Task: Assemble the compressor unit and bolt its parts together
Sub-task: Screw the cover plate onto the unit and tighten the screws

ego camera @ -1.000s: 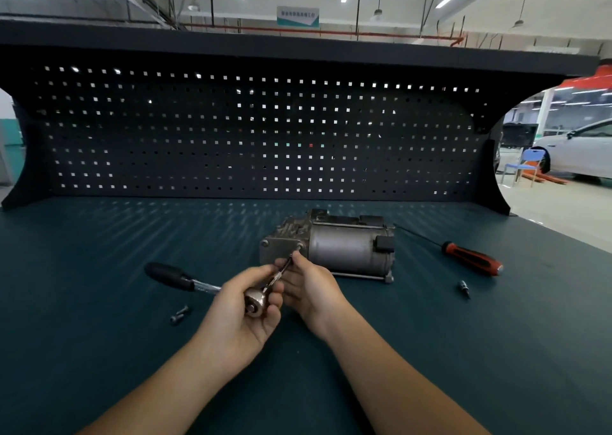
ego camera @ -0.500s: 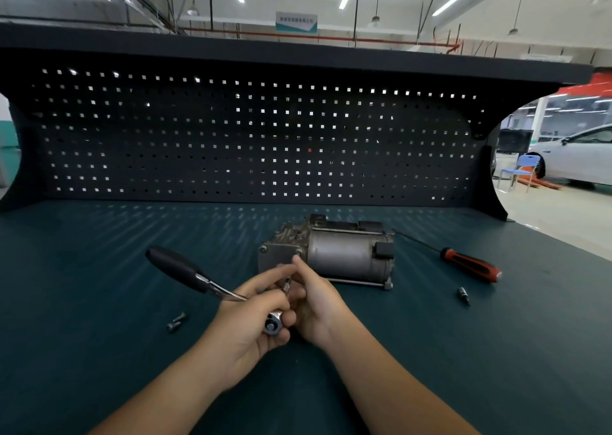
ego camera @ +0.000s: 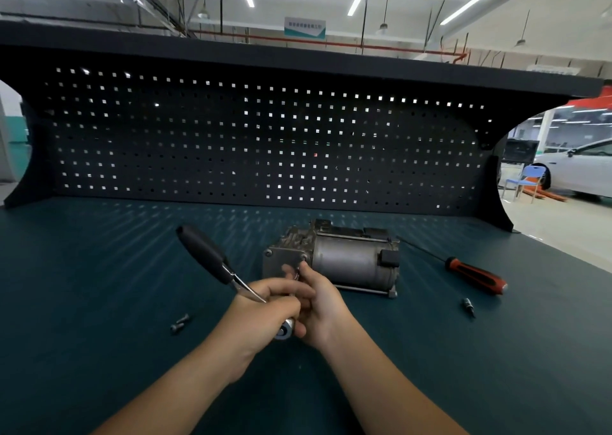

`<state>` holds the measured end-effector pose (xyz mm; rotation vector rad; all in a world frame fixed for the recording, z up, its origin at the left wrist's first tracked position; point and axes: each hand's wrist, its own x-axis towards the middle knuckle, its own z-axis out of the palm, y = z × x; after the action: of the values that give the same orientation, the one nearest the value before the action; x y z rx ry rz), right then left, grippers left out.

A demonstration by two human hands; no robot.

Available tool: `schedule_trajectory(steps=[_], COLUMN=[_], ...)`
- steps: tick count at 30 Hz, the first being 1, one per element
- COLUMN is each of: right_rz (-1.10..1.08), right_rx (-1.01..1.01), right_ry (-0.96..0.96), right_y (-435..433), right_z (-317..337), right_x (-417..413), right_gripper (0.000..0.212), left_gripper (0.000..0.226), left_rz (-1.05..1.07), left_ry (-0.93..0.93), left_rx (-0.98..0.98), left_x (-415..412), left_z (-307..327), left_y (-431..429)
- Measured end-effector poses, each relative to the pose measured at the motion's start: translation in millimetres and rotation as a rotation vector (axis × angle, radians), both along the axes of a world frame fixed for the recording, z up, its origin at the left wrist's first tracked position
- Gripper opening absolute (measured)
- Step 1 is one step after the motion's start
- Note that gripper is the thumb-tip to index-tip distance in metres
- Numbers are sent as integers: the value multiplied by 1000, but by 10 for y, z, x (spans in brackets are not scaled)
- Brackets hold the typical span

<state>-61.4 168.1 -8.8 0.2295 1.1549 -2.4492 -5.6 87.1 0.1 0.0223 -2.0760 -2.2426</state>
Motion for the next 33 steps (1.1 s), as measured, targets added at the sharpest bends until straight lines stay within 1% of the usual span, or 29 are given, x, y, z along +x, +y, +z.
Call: schedule_trajectory(steps=[2, 4, 7, 9, 11, 15, 16, 17, 19, 20, 21, 23, 26, 29, 33], right_rz=[0, 5, 42, 77, 86, 77, 57, 17, -81, -95, -76, 27, 172, 285, 217], right_rx=[13, 32, 45, 110, 186, 356, 443, 586, 1002, 1171, 1269, 1331, 1449, 1546, 1509], right_ry=[19, 44, 87, 123, 177, 302, 356, 449, 758, 933, 1071, 1257, 1413, 1467, 1462], right_y=[0, 8, 47, 60, 51, -43, -76, -106, -172, -222, -285, -458, -735, -903, -910], right_z=[-17, -36, -72, -107, -123, -105, -110, -133, -214, -256, -284, -332, -394, -432, -447], right_x=[-15, -22, -20, -23, -23, 19, 36, 47, 61, 69, 82, 101, 135, 156, 132], right_gripper=[30, 30, 28, 26, 27, 38, 39, 39, 33, 28, 27, 34, 41, 37, 29], left_gripper=[48, 44, 42, 43, 40, 20, 18, 18, 20, 21, 22, 23, 23, 22, 22], left_rz=[-14, -3, -1, -33, -30, 28, 50, 81, 161, 206, 254, 352, 466, 522, 527], left_ry=[-25, -83, -204, -251, -264, -216, -187, -154, -89, -65, -45, -8, 24, 22, -7], left_rx=[19, 83, 292, 398, 462, 590, 640, 692, 761, 772, 767, 740, 708, 715, 717], left_x=[13, 18, 36, 61, 84, 110, 107, 94, 60, 33, 0, -73, -181, -264, -340], left_z=[-40, -76, -82, -57, -18, 126, 166, 203, 255, 267, 269, 250, 187, 91, 1], left_y=[-13, -37, -76, -101, -130, -232, -281, -348, -514, -605, -696, -868, -1080, -1223, -1251])
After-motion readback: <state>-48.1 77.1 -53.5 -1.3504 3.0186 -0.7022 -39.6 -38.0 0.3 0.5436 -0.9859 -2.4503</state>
